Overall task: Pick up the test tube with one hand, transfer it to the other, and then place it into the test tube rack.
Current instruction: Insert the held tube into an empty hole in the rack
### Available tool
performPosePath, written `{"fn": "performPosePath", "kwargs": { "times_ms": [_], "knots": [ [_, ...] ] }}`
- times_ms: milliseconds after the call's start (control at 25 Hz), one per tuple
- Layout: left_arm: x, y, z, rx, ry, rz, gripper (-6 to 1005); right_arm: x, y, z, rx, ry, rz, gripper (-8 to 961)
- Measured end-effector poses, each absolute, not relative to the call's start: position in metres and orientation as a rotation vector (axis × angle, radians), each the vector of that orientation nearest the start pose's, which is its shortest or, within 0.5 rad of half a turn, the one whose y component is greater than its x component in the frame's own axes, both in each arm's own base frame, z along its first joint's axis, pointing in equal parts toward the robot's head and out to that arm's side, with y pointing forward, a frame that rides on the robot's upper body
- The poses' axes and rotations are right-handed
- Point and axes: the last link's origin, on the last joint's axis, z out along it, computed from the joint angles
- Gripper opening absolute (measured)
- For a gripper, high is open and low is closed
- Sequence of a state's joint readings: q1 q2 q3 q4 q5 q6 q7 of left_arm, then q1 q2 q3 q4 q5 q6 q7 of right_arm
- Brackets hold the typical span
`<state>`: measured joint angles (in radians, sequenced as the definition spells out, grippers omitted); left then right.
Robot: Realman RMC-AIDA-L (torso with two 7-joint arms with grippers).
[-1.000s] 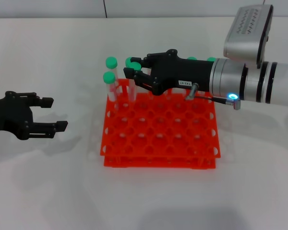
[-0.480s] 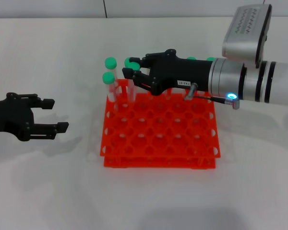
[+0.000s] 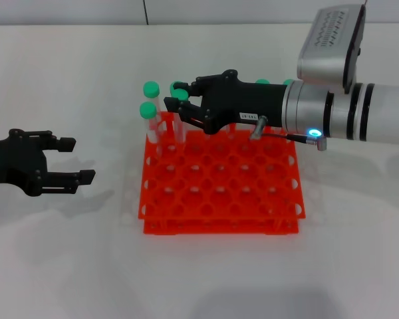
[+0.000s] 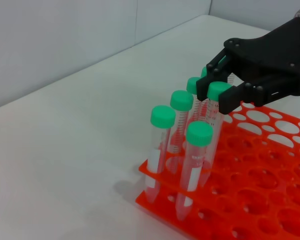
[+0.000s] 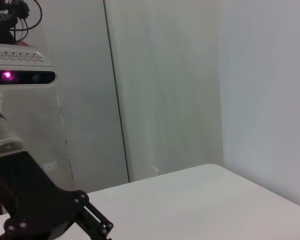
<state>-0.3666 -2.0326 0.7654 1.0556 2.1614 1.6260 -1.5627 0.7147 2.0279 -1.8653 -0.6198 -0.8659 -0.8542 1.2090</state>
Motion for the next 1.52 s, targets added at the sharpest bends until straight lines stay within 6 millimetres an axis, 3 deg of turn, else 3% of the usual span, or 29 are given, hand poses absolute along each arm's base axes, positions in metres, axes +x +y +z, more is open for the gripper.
{"fn": "performPosePath", "kwargs": {
  "times_ms": [1520],
  "knots": [
    [-0.2982, 0.3082, 0.0634, -2.711, -0.623, -0.239, 761, 0.135, 0.3822, -0.0984, -2.696, 0.337, 0.733, 400]
  ]
}}
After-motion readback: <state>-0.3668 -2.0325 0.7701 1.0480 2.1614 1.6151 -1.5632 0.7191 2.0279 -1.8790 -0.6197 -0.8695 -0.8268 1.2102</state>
